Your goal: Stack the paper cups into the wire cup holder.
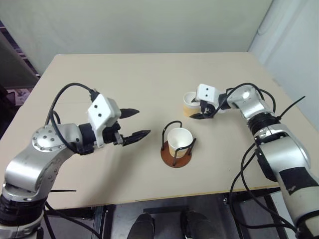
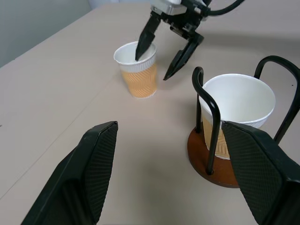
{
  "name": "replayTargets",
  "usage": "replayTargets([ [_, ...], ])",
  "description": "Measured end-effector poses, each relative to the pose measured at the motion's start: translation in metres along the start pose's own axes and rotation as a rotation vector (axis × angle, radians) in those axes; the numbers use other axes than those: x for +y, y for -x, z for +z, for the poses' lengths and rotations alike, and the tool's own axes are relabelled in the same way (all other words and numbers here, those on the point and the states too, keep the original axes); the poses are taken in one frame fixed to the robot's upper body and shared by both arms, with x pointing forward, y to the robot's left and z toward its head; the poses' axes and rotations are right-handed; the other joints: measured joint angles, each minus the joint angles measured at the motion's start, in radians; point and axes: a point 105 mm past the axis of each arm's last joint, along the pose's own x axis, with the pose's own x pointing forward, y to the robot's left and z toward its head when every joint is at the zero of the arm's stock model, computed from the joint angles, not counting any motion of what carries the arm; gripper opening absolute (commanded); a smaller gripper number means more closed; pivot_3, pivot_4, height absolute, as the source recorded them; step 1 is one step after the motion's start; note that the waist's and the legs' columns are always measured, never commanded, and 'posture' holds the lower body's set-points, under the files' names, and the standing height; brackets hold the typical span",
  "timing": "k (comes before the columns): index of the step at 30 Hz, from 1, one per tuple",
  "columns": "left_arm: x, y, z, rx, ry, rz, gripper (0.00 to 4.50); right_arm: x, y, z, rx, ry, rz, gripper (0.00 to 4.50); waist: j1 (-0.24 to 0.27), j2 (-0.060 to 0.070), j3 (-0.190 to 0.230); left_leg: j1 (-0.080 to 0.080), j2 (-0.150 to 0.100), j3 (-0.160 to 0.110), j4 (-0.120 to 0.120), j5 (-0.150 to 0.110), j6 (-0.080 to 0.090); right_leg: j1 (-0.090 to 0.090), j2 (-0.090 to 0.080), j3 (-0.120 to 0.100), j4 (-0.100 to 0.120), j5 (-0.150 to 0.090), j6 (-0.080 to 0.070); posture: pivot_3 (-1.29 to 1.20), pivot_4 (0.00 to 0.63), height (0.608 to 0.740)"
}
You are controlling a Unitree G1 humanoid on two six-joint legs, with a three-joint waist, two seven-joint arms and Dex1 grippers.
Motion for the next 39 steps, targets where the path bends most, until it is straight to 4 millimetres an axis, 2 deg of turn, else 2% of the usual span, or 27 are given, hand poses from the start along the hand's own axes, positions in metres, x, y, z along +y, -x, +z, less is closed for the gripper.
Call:
replayTargets([
  [7, -0.006, 0.002, -0.004, 0.021, 0.009, -0.034, 3.80, -0.006, 0.001, 0.010, -0.040, 0.011, -0.019, 0.04, -0.001, 0.000, 0.000, 0.000, 0.001, 0.000, 0.000, -0.001, 0.000, 0.000, 0.000, -0.001, 0.002, 0.000, -0.001, 0.00, 0.150, 0.740],
  [11, -0.017, 0.003, -0.002, 0.012, 0.006, -0.105, 3.80, -0.003, 0.004, 0.015, -0.078, 0.002, 0.021, 0.04, 0.000, 0.000, 0.000, 0.000, 0.001, 0.000, 0.000, -0.001, 0.000, 0.000, 0.000, -0.001, 0.002, 0.000, -0.001, 0.00, 0.150, 0.740],
  [15, -0.016, 0.005, -0.002, 0.019, -0.003, -0.119, 3.80, -0.008, 0.025, 0.037, -0.225, -0.010, 0.052, 0.04, 0.000, 0.000, 0.000, 0.000, 0.001, 0.000, 0.000, 0.000, -0.001, 0.000, 0.000, -0.001, 0.002, 0.000, -0.001, 0.00, 0.150, 0.740],
  [19, -0.013, 0.007, -0.004, 0.025, 0.002, -0.120, 3.80, -0.017, 0.067, 0.064, -0.381, -0.019, 0.058, 0.04, 0.001, 0.000, 0.000, -0.001, 0.000, 0.000, 0.001, 0.004, -0.008, 0.001, 0.000, -0.002, 0.001, 0.000, -0.002, 0.00, 0.150, 0.740],
  [20, -0.013, 0.007, -0.002, 0.022, -0.004, -0.125, 3.80, -0.011, 0.088, 0.077, -0.445, -0.023, 0.102, 0.04, 0.004, 0.000, 0.000, -0.002, 0.000, 0.000, 0.001, 0.007, -0.012, 0.001, 0.001, -0.003, 0.000, -0.001, -0.003, 0.00, 0.150, 0.740],
  [22, -0.013, 0.011, -0.002, 0.027, -0.006, -0.132, 3.80, 0.005, 0.117, 0.095, -0.519, 0.002, 0.188, 0.04, 0.005, 0.000, 0.000, -0.003, 0.000, 0.000, 0.002, 0.009, -0.015, 0.001, 0.001, -0.003, 0.000, -0.003, -0.003, 0.00, 0.150, 0.740],
  [24, -0.015, 0.015, -0.005, 0.044, 0.001, -0.151, 3.80, 0.030, 0.139, 0.110, -0.555, 0.035, 0.275, 0.04, 0.004, -0.001, 0.000, -0.001, 0.000, 0.001, 0.002, 0.007, -0.016, 0.003, 0.003, -0.003, 0.000, -0.005, -0.002, 0.00, 0.150, 0.740],
  [28, -0.020, 0.018, -0.007, 0.057, 0.009, -0.191, 3.80, 0.063, 0.136, 0.122, -0.558, 0.043, 0.380, 0.04, -0.010, -0.001, 0.000, 0.006, 0.000, 0.002, 0.002, 0.007, -0.015, 0.007, 0.003, 0.000, 0.002, -0.005, -0.002, 0.00, 0.150, 0.740],
  [29, -0.020, 0.019, -0.008, 0.058, 0.009, -0.195, 3.80, 0.066, 0.135, 0.124, -0.559, 0.037, 0.383, 0.04, -0.012, -0.001, 0.000, 0.007, 0.000, 0.002, 0.002, 0.003, -0.006, 0.008, 0.003, 0.000, 0.003, -0.005, -0.002, 0.00, 0.150, 0.740],
  [30, -0.020, 0.019, -0.008, 0.059, 0.009, -0.197, 3.80, 0.066, 0.134, 0.126, -0.562, 0.031, 0.378, 0.04, -0.012, -0.001, 0.000, 0.009, 0.000, 0.002, 0.002, 0.003, -0.004, 0.009, 0.003, 0.001, 0.003, -0.005, -0.002, 0.00, 0.150, 0.740],
  [31, -0.021, 0.019, -0.008, 0.059, 0.009, -0.201, 3.80, 0.067, 0.133, 0.128, -0.567, 0.029, 0.375, 0.04, -0.013, -0.001, 0.000, 0.011, 0.001, 0.001, 0.002, 0.003, -0.003, 0.011, 0.003, 0.001, 0.003, -0.005, -0.004, 0.00, 0.150, 0.740],
  [32, -0.021, 0.018, -0.008, 0.061, 0.010, -0.205, 3.80, 0.068, 0.131, 0.130, -0.568, 0.033, 0.371, 0.04, -0.013, -0.001, 0.000, 0.012, 0.000, 0.001, 0.002, 0.002, -0.002, 0.012, 0.003, 0.001, 0.003, -0.010, -0.011, 0.00, 0.150, 0.740],
  [35, -0.023, 0.017, -0.009, 0.063, 0.014, -0.213, 3.80, 0.076, 0.123, 0.130, -0.551, 0.040, 0.402, 0.04, -0.013, -0.001, 0.000, 0.012, 0.000, 0.001, 0.003, 0.002, -0.001, 0.013, 0.003, 0.001, 0.003, -0.009, -0.012, 0.00, 0.150, 0.740],
  [39, -0.022, 0.016, -0.010, 0.066, 0.016, -0.201, 3.80, 0.082, 0.109, 0.120, -0.494, 0.040, 0.413, 0.04, -0.013, -0.001, 0.000, 0.012, 0.000, 0.001, 0.003, 0.003, 0.000, 0.013, 0.002, 0.001, 0.003, -0.008, -0.012, 0.00, 0.150, 0.740],
])
